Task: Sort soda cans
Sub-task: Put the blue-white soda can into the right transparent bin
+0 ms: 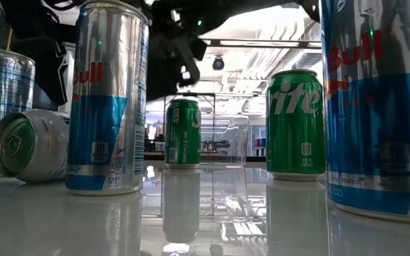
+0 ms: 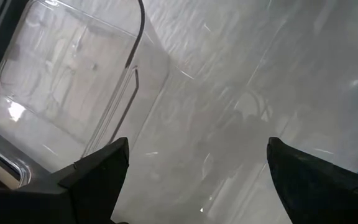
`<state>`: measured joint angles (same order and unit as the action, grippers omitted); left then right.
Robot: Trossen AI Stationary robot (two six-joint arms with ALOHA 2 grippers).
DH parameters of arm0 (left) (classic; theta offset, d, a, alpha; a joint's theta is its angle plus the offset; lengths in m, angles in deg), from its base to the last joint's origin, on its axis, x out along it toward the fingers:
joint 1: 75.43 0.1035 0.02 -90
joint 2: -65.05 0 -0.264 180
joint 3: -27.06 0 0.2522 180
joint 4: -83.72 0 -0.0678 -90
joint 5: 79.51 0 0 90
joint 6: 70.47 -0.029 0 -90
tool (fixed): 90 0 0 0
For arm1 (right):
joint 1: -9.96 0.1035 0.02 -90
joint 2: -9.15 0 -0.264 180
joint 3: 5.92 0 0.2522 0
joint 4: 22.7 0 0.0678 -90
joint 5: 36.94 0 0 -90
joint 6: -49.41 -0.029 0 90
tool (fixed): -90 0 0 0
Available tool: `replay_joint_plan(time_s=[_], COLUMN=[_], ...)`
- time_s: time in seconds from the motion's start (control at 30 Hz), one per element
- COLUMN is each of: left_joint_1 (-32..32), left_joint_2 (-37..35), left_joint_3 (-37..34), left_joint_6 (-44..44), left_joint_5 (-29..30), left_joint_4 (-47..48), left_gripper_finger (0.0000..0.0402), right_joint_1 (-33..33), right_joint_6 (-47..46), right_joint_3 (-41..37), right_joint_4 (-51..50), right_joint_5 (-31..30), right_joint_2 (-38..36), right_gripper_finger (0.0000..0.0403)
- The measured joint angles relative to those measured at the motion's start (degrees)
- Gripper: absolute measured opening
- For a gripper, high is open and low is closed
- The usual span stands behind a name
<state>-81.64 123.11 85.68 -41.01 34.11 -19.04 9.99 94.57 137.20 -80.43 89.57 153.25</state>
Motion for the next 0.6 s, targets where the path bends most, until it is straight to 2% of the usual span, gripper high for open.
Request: replay_joint_plan(time_s=[0.47, 0.6], left_joint_1=[2.5, 2.6], left_joint_2=[0.0, 0.0], left_joint_3=[0.0, 0.0], left_joint_6=[1.4, 1.4], left_joint_5=[-0.1, 0.0], left_joint_4=[-0.1, -0.1], left_gripper_finger=[0.0355, 0.0355], right_joint_1=[-0.4, -1.3], right_joint_6=[4.9, 4.5], right_joint_3=[-0.1, -0.1], right_joint_4=[3.0, 2.1], right_joint_5=[0.7, 0.8], right_joint_2=[3.1, 3.5], right_gripper_finger=[0.0325, 0.0312])
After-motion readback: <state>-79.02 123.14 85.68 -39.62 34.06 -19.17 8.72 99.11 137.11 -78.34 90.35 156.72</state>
